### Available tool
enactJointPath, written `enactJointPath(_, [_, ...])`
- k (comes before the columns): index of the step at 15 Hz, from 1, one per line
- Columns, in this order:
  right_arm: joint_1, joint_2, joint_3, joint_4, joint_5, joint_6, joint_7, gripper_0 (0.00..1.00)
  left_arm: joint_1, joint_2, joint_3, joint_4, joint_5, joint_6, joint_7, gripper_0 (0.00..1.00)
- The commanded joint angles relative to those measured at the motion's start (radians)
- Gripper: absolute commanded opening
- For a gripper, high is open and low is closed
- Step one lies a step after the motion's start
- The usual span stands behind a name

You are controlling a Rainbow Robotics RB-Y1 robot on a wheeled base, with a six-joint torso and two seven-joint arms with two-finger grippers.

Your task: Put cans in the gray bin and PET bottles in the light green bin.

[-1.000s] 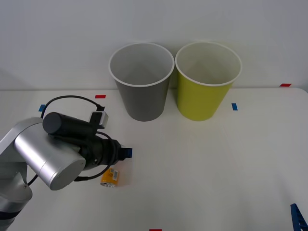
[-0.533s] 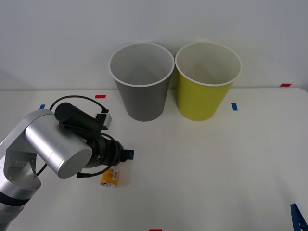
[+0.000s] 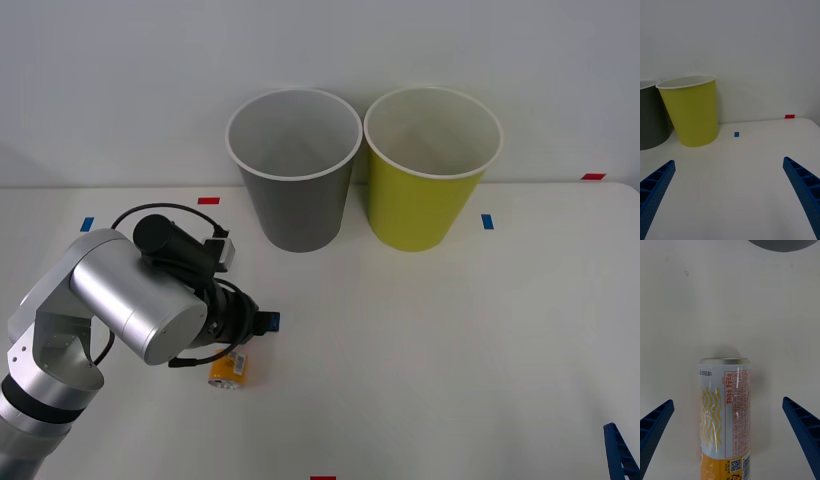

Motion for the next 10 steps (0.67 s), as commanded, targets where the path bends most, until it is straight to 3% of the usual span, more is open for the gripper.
enactJointPath(1, [0.0,0.0,0.0,0.0,0.0,0.0,0.0,1.0,-0.002,-0.009,0.001,0.007,-0.002,0.001,-0.003,1.0])
enactJointPath(10, [0.0,0.0,0.0,0.0,0.0,0.0,0.0,1.0,-0.031,-0.041,0.001,0.085,-0.028,-0.006,-0.029,1.0])
